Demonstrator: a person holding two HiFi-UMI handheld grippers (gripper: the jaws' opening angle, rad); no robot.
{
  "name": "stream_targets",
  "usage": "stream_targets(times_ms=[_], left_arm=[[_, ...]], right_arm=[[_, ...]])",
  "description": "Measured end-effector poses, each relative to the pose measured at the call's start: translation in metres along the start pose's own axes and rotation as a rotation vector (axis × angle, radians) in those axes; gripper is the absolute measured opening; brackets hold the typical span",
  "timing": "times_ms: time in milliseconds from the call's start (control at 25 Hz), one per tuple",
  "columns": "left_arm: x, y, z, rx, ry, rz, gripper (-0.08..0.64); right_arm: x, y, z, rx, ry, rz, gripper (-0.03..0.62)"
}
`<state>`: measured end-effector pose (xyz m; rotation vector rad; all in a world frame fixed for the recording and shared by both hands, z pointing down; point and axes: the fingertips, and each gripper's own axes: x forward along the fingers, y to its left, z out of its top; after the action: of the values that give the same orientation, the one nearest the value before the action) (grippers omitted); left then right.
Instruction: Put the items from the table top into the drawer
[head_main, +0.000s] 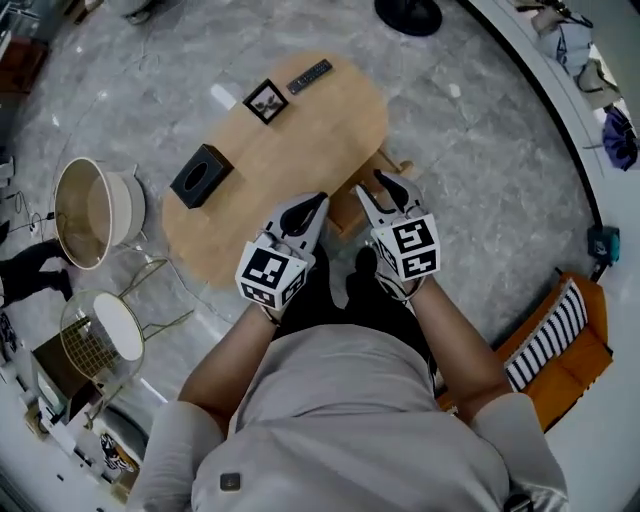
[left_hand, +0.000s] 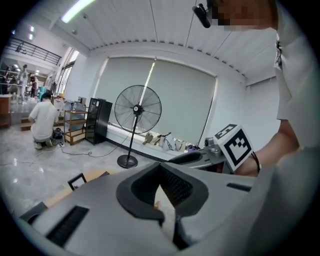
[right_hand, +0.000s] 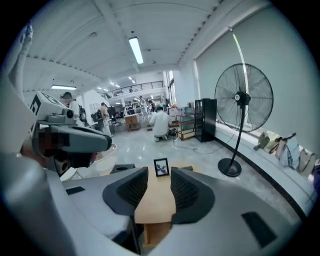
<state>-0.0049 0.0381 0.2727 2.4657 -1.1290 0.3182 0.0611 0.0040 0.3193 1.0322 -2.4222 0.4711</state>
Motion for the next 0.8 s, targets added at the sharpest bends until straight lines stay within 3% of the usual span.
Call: stream_targets(times_ms=[160,440,800], left_arm=[[-0.038,-0.020,0.040,0.030,-0.042,0.020,0.009],[-0.089,-0.061,0.101,0.087,-0.154,0.029,0.009],[-0.110,-0.108,0.113,0.132,-0.238,0.107,0.009]], right_arm=[[-0.048,0.027,0.052,-0.056,-0.099,0.032,0.094],[-0.127,0.066,0.114,-0.145,-0.247,0.100,0.035],[-0.187,0.089,0.120,-0.227,-0.327,0.185,0.028]])
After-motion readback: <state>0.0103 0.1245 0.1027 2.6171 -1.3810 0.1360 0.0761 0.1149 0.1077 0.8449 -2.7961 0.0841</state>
